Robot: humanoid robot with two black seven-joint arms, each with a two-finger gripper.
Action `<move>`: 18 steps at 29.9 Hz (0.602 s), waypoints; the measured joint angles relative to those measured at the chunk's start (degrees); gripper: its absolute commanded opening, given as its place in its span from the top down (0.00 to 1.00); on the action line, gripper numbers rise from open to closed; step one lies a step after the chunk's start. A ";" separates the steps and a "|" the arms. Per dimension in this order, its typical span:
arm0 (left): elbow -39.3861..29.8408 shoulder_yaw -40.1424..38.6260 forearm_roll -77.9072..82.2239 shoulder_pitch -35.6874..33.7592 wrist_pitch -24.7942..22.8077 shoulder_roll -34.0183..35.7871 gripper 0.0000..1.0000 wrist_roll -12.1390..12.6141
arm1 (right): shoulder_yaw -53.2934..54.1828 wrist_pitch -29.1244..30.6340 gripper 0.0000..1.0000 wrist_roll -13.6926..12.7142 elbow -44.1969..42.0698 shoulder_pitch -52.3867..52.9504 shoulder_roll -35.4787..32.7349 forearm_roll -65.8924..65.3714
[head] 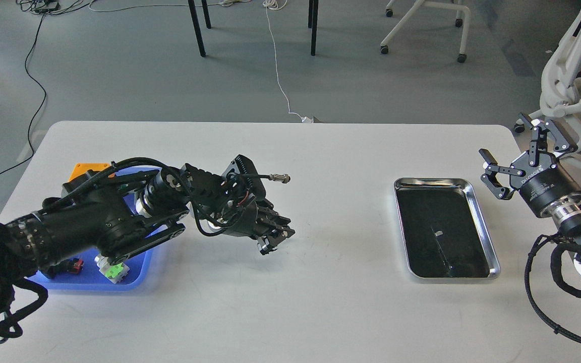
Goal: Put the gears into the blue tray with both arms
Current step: 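Carry the black part into the blue tray and release it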
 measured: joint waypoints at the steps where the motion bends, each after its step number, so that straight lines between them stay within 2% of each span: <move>1: -0.82 -0.03 0.00 -0.23 0.00 1.91 0.86 0.01 | -0.01 0.00 0.03 0.00 0.00 0.00 0.00 0.00; 5: -2.57 -0.09 0.00 -0.45 0.35 11.13 0.86 0.01 | -0.10 0.00 0.03 0.00 0.00 0.00 0.02 0.00; 10: -2.51 0.27 0.01 0.90 3.67 21.74 0.86 0.01 | -0.17 0.00 0.03 0.00 0.00 0.00 0.15 0.00; 13: -1.98 0.30 0.01 2.96 5.01 25.74 0.86 0.01 | -0.18 0.00 0.03 0.00 0.00 0.00 0.50 -0.12; 18: -1.82 0.24 0.01 5.82 5.54 28.32 0.85 0.00 | -0.25 -0.03 0.03 0.00 -0.08 0.00 0.84 -0.20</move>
